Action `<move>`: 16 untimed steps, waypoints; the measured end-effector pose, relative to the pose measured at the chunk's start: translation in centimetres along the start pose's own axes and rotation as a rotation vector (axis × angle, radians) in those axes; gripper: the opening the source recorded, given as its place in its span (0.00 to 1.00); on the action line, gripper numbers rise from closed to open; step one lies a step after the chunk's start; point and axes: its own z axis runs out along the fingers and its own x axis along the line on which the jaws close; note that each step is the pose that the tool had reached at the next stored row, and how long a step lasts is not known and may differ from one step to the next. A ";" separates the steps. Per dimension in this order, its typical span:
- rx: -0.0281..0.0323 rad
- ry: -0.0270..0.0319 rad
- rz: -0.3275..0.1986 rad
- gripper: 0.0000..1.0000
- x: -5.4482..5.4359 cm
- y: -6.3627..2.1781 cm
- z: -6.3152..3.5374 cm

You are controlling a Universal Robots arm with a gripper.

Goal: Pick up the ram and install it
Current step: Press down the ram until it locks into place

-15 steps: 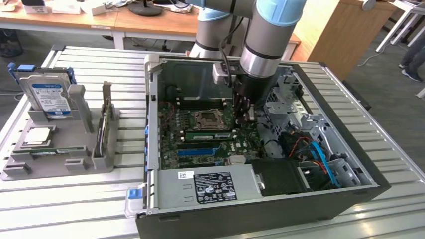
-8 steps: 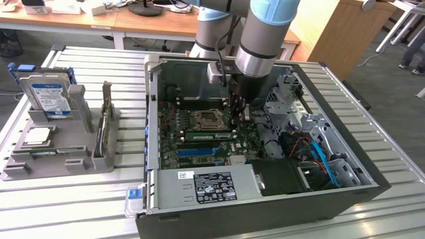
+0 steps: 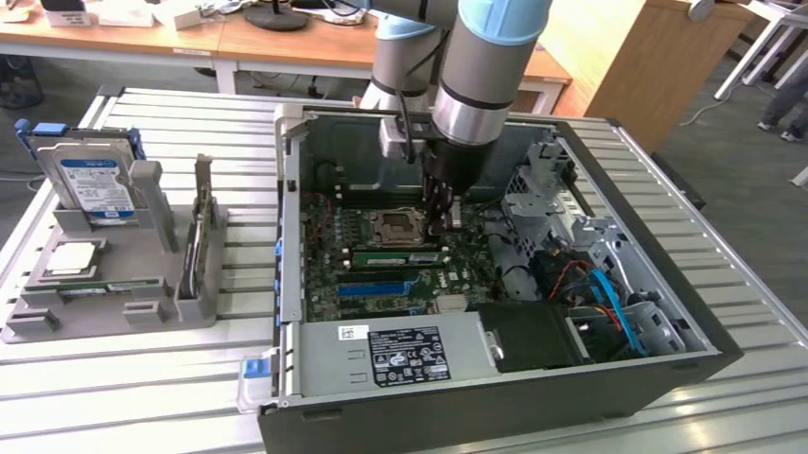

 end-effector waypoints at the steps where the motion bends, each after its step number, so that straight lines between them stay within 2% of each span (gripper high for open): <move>1: 0.0000 0.0001 0.000 0.11 0.0 0.19 0.00; 16: 0.0000 0.0000 0.000 0.11 -0.1 3.09 0.01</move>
